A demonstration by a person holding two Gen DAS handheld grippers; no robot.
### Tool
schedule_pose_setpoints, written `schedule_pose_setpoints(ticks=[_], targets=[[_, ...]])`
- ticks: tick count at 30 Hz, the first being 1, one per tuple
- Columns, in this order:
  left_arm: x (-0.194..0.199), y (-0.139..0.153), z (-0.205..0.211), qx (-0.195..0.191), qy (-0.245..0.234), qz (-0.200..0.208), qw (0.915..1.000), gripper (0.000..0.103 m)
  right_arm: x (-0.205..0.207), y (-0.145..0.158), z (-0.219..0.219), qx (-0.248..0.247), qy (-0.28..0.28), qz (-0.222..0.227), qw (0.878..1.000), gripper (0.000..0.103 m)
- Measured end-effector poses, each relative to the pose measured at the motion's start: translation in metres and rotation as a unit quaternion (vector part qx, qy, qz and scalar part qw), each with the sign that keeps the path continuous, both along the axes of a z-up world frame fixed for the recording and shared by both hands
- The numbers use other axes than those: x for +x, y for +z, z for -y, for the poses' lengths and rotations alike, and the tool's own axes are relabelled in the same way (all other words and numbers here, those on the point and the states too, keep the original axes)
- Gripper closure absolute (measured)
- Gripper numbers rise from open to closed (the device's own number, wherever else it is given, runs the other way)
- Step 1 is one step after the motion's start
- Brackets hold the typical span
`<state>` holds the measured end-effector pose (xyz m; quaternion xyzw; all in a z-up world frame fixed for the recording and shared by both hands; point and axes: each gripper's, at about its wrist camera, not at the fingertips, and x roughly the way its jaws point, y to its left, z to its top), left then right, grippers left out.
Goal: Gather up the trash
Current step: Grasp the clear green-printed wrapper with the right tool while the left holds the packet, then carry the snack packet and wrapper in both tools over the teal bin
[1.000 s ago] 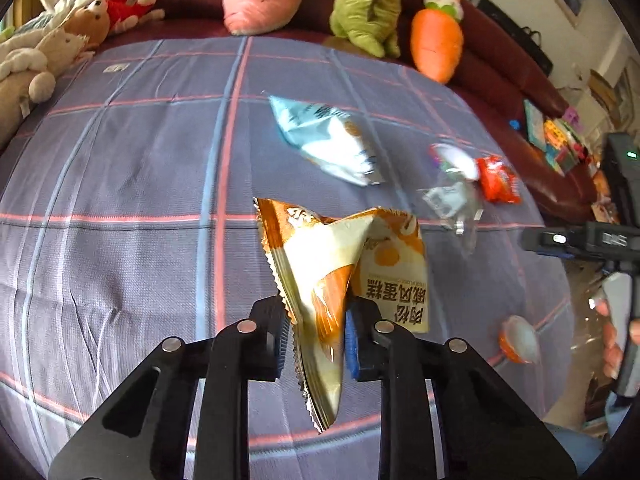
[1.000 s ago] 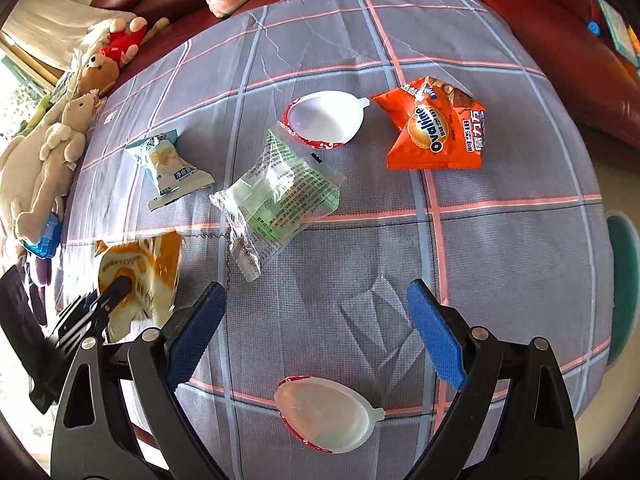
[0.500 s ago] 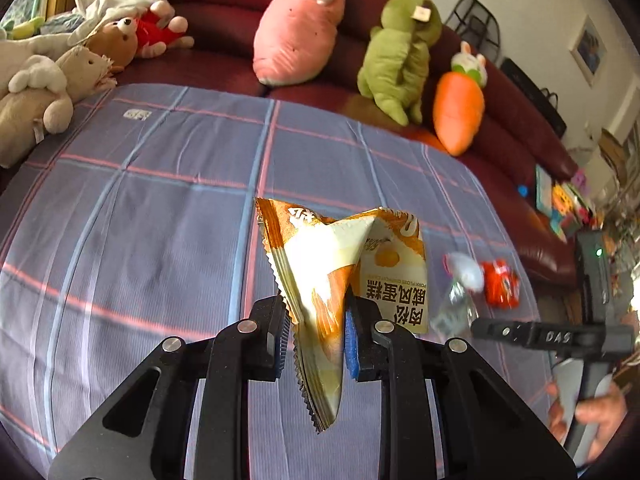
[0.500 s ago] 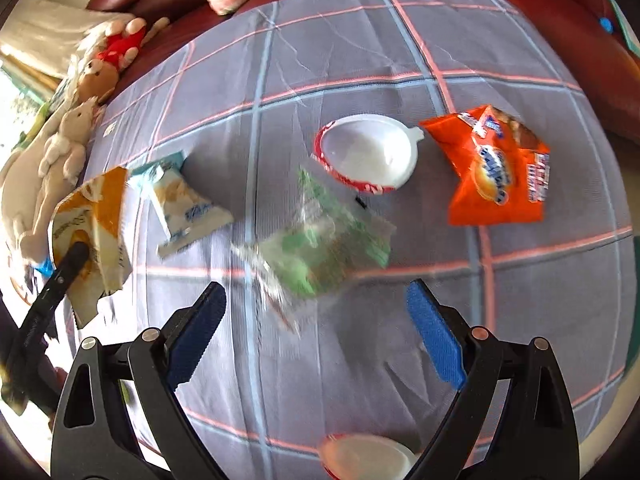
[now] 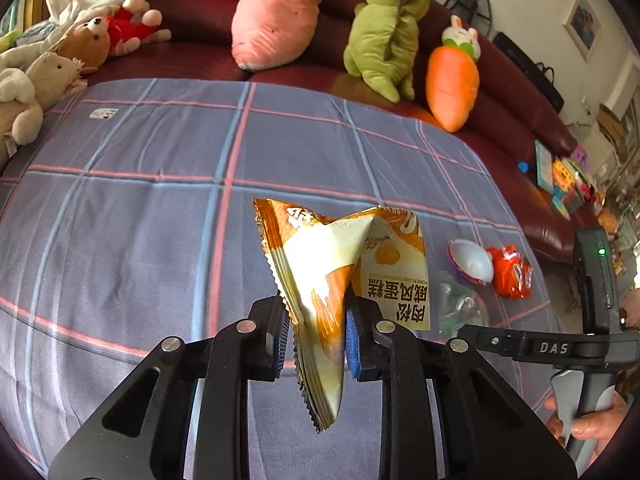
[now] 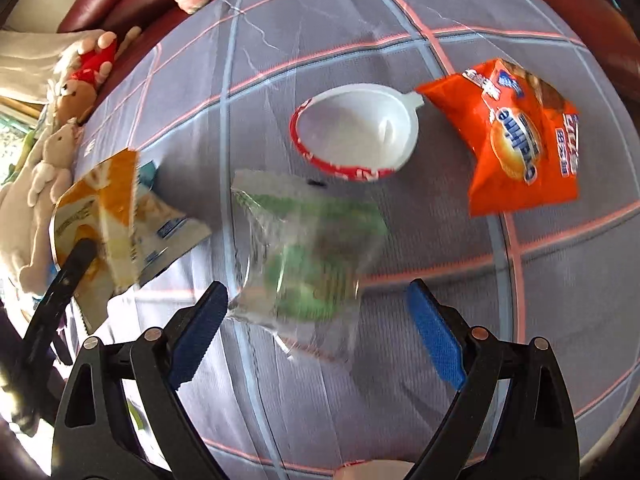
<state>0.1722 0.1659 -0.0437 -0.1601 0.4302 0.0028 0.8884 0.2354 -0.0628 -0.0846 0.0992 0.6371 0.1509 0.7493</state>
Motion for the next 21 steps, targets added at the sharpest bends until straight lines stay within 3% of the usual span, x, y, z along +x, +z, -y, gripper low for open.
schedule_pose_setpoints(ticks=[1, 12, 21], targets=[[-0.001, 0.000, 0.002, -0.001, -0.001, 0.000, 1.0000, 0.079, -0.002, 0.000, 0.000, 0.006, 0.008, -0.001, 1.000, 0.046], [-0.023, 0.021, 0.023, 0.000, -0.008, 0.016, 0.9998, 0.079, -0.033, 0.034, 0.025, 0.025, 0.025, 0.053, 0.998, 0.047], [-0.030, 0.037, 0.085, 0.017, -0.057, 0.027, 0.9979, 0.079, -0.060, 0.061, 0.098, 0.034, -0.018, 0.088, 0.995, 0.047]])
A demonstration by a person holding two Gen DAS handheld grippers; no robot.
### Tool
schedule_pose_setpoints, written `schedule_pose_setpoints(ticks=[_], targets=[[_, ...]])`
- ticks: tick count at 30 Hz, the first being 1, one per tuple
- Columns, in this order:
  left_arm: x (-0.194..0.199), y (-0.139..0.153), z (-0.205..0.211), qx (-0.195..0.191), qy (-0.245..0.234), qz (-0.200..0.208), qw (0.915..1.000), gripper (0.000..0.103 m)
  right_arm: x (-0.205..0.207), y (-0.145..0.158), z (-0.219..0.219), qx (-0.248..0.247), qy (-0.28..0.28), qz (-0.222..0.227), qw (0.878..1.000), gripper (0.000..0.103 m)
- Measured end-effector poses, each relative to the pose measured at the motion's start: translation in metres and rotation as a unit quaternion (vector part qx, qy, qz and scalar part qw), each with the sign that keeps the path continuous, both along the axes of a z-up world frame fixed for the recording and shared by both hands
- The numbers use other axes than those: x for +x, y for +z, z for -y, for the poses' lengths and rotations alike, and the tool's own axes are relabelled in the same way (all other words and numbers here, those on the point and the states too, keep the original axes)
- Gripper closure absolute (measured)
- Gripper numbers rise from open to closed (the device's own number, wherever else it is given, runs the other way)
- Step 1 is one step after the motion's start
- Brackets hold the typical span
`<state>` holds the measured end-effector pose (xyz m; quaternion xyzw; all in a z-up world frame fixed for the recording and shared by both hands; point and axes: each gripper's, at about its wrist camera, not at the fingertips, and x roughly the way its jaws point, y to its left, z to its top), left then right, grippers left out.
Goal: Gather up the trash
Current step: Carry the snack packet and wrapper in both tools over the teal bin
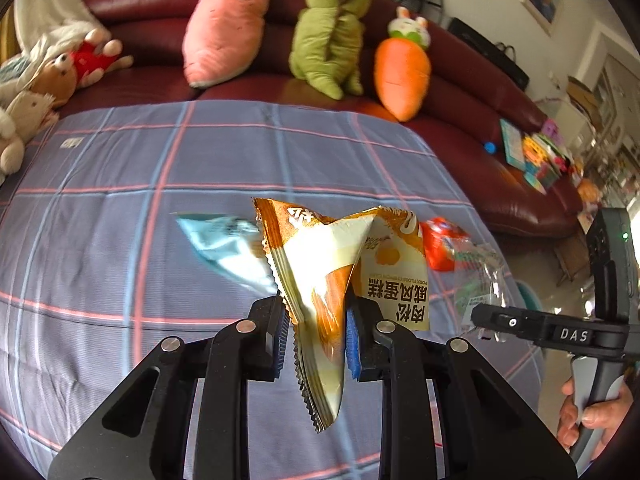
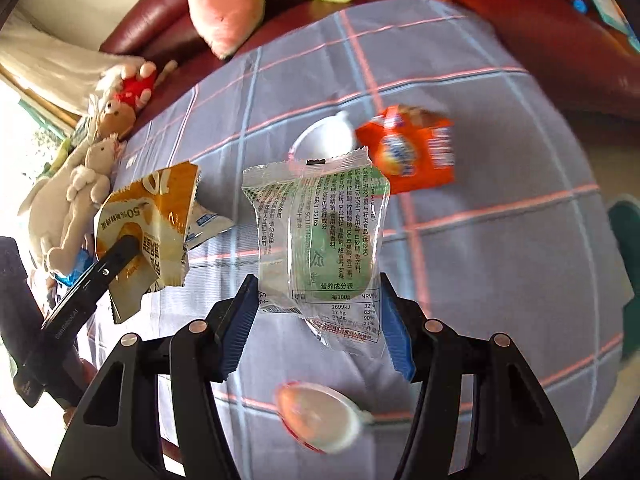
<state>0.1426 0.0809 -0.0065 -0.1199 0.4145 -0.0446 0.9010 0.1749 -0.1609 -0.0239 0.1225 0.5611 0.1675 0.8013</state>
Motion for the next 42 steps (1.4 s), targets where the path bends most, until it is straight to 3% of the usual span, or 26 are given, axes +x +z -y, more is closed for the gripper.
schedule_pose_setpoints(ticks=[9, 18, 28, 35, 42], targets=[[0.004, 0.002, 0.077, 0.024, -0.060, -0.001, 0.9979, 0.079, -0.020, 0.010, 0.087, 0.021, -0.057, 0.023, 0.998, 0.047], [0.016, 0.004, 0.171, 0.047, -0.141, -0.011, 0.9887, 0.079, -0.041, 0.014, 0.188, 0.038, -0.133, 0.051, 0.989, 0.047], [0.037, -0.011, 0.303, 0.071, -0.244, -0.033, 0.9667, 0.079, -0.080, 0.010, 0.326, 0.023, -0.242, 0.069, 0.968, 0.047], [0.043, -0.028, 0.373, 0.095, -0.291, -0.048, 0.9507, 0.079, -0.084, -0.007, 0.369, 0.033, -0.270, 0.057, 0.961, 0.047], [0.051, -0.047, 0.416, 0.104, -0.324, -0.065, 0.9380, 0.078, -0.073, -0.010, 0.391, 0.033, -0.274, 0.054, 0.960, 0.046]])
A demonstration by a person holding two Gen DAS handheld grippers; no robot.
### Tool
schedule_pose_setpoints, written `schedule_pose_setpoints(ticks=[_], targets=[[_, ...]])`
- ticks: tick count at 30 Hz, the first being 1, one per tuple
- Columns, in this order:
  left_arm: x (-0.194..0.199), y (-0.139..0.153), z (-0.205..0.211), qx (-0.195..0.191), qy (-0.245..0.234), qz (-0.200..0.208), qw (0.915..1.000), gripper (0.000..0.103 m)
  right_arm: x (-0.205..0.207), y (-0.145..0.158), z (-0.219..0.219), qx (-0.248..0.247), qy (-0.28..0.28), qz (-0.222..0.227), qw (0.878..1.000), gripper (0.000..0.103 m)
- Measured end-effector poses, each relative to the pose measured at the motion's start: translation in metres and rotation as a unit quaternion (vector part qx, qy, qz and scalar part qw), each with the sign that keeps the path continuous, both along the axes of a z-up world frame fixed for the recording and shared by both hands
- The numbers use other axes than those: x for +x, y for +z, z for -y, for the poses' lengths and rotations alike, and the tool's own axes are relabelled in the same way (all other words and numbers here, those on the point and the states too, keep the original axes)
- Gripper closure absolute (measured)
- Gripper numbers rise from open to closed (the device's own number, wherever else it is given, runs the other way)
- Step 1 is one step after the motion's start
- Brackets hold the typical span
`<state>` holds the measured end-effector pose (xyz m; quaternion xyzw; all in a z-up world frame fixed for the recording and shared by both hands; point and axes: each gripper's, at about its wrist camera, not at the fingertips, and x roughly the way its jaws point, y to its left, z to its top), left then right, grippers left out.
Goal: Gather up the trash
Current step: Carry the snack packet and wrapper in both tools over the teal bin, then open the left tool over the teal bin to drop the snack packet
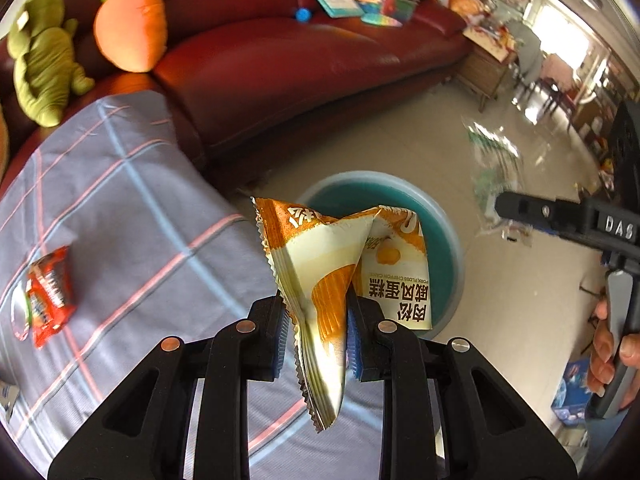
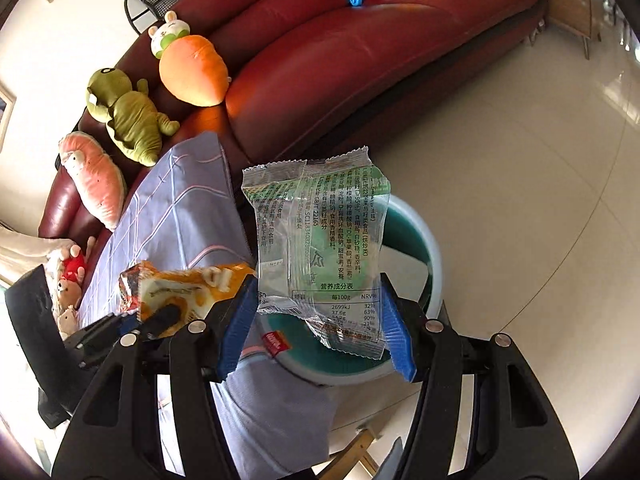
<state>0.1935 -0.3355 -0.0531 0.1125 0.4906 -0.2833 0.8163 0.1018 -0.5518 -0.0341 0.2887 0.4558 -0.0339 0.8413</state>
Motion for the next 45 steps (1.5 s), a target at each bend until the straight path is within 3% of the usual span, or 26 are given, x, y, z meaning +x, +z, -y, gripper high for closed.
schedule_pose_setpoints(ticks=[9, 12, 16, 23, 33, 36, 45], targets=[[0.009, -0.030, 0.042, 0.000, -0.032, -0.039, 0.9987, 0.076, 0.011, -0.003, 0.015, -0.003, -0.003, -0.015, 1.000, 0.046], [0.009, -0.039, 0.055, 0.001, -0.045, -0.048, 0.9978, 0.062, 0.010, -0.004, 0.022, -0.005, -0.012, -0.019, 1.000, 0.046], [0.009, -0.049, 0.070, 0.011, -0.055, -0.051, 0.9971, 0.021, 0.010, -0.008, 0.030, -0.007, -0.023, -0.028, 0.999, 0.046], [0.008, -0.044, 0.058, 0.009, -0.049, -0.041, 0.9979, 0.016, 0.017, -0.013, 0.026, -0.007, -0.020, -0.037, 0.999, 0.045], [0.020, -0.025, 0.011, -0.018, 0.011, -0.033, 0.9992, 0.009, 0.041, -0.033, 0.000, 0.000, 0.016, -0.064, 0.998, 0.043], [0.023, -0.023, -0.004, -0.024, 0.029, -0.038, 0.9986, 0.008, 0.046, -0.041, -0.005, 0.008, 0.022, -0.076, 0.997, 0.031], [0.020, -0.019, -0.031, -0.033, 0.053, -0.040, 0.9972, 0.008, 0.044, -0.047, -0.017, 0.003, 0.020, -0.099, 0.995, 0.027]])
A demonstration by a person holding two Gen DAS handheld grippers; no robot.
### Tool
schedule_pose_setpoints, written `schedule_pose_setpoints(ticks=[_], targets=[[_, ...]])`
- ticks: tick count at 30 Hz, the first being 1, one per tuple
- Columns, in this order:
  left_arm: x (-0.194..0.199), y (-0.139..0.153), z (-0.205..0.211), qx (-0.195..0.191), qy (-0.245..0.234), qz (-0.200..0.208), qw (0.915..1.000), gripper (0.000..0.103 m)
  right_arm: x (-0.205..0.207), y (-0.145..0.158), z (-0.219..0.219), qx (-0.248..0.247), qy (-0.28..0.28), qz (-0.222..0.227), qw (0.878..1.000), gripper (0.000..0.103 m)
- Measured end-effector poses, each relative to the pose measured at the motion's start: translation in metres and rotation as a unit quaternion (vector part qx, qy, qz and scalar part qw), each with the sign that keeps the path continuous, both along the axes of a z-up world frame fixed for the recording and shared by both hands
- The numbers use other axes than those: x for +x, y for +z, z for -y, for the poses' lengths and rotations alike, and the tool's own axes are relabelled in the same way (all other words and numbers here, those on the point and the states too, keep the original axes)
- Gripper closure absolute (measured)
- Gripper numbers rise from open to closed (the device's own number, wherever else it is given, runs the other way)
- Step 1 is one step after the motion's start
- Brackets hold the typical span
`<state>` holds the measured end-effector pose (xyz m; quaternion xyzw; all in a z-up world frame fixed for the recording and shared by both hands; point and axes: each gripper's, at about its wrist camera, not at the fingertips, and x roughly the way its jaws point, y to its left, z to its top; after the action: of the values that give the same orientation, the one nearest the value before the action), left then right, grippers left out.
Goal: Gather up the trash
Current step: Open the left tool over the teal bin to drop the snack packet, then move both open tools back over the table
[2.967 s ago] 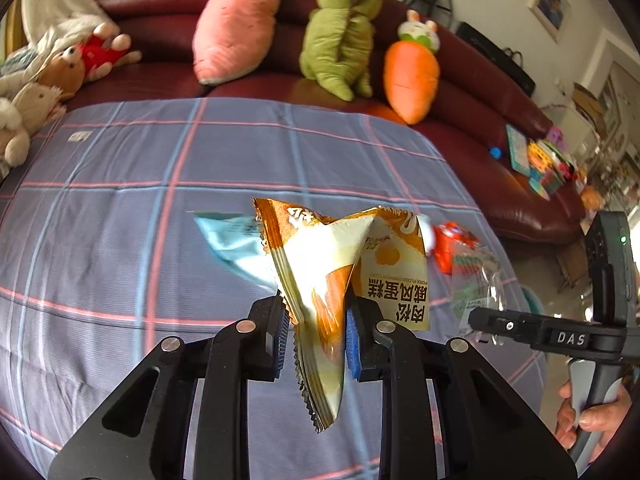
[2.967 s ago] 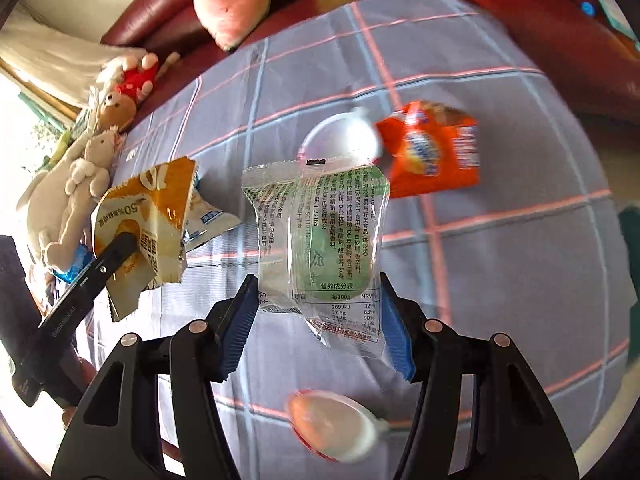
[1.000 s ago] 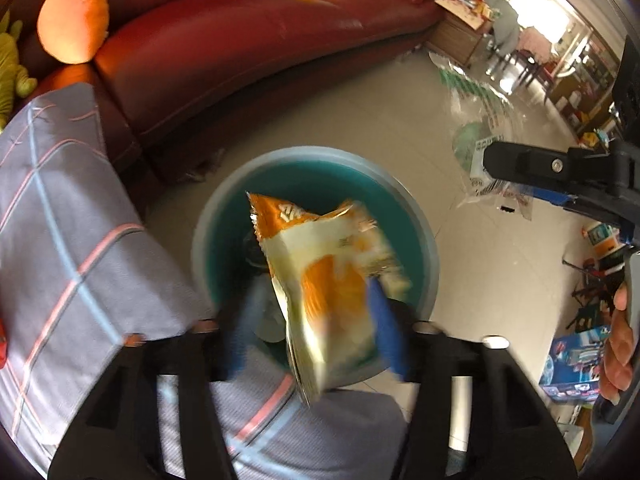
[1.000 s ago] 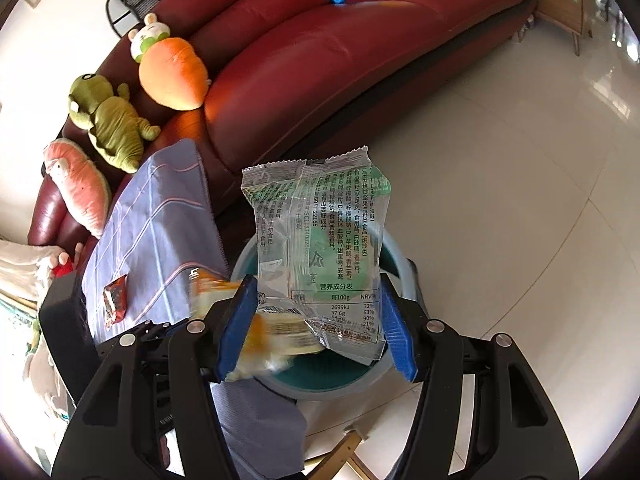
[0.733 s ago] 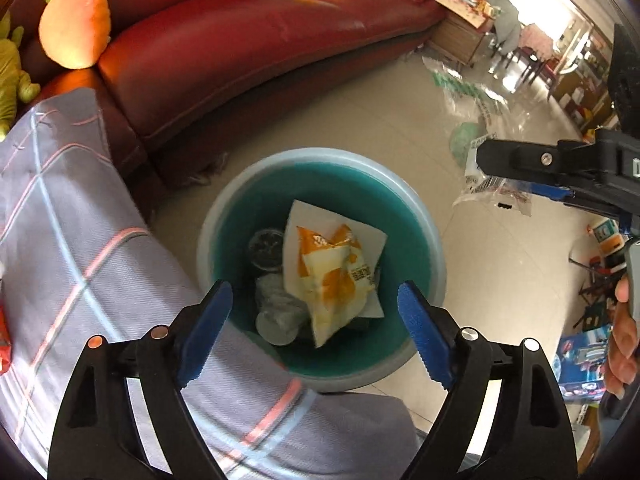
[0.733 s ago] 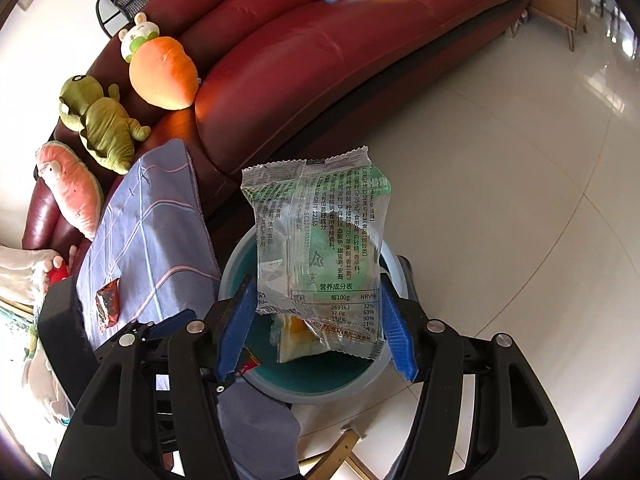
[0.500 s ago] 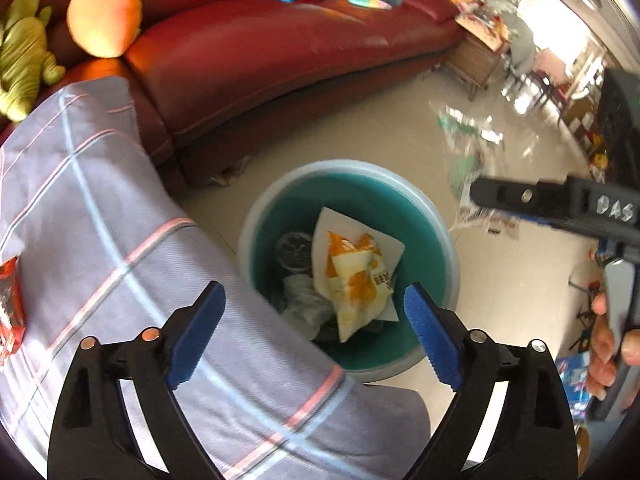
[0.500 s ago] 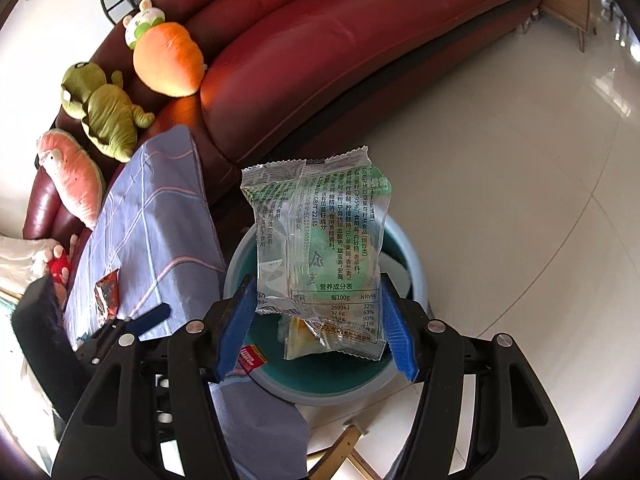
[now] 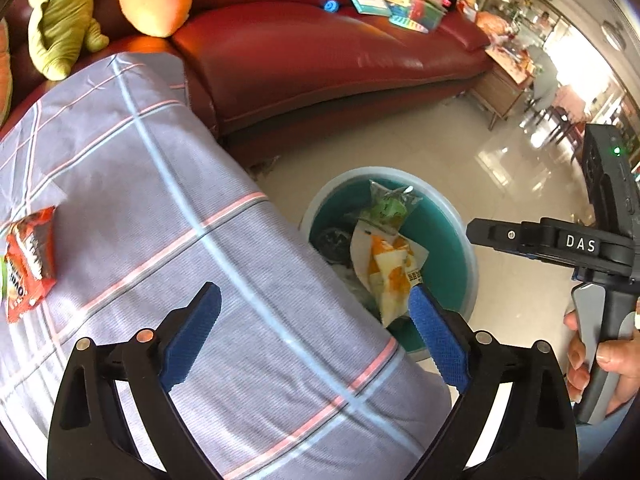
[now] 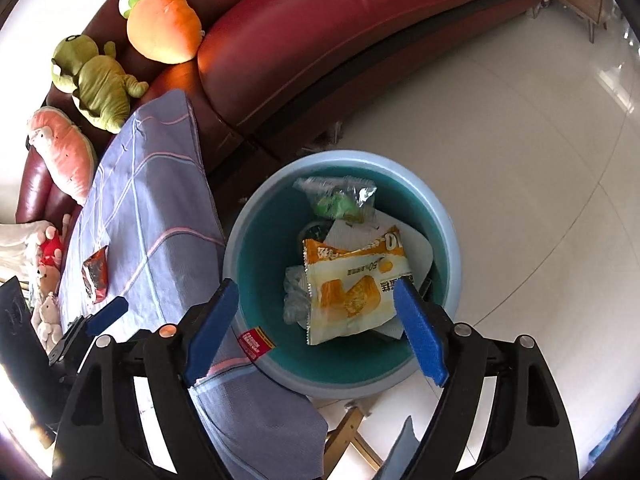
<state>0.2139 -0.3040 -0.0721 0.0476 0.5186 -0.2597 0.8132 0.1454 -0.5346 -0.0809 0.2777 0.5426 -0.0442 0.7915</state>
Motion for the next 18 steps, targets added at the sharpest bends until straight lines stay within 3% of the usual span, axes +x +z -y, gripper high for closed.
schedule_pose_setpoints(ticks=[18], targets=[[-0.016, 0.016, -0.058, -0.024, 0.034, 0.010, 0.9991, 0.005, -0.011, 0.030, -0.054, -0.035, 0.025, 0.007, 0.999, 0.017]])
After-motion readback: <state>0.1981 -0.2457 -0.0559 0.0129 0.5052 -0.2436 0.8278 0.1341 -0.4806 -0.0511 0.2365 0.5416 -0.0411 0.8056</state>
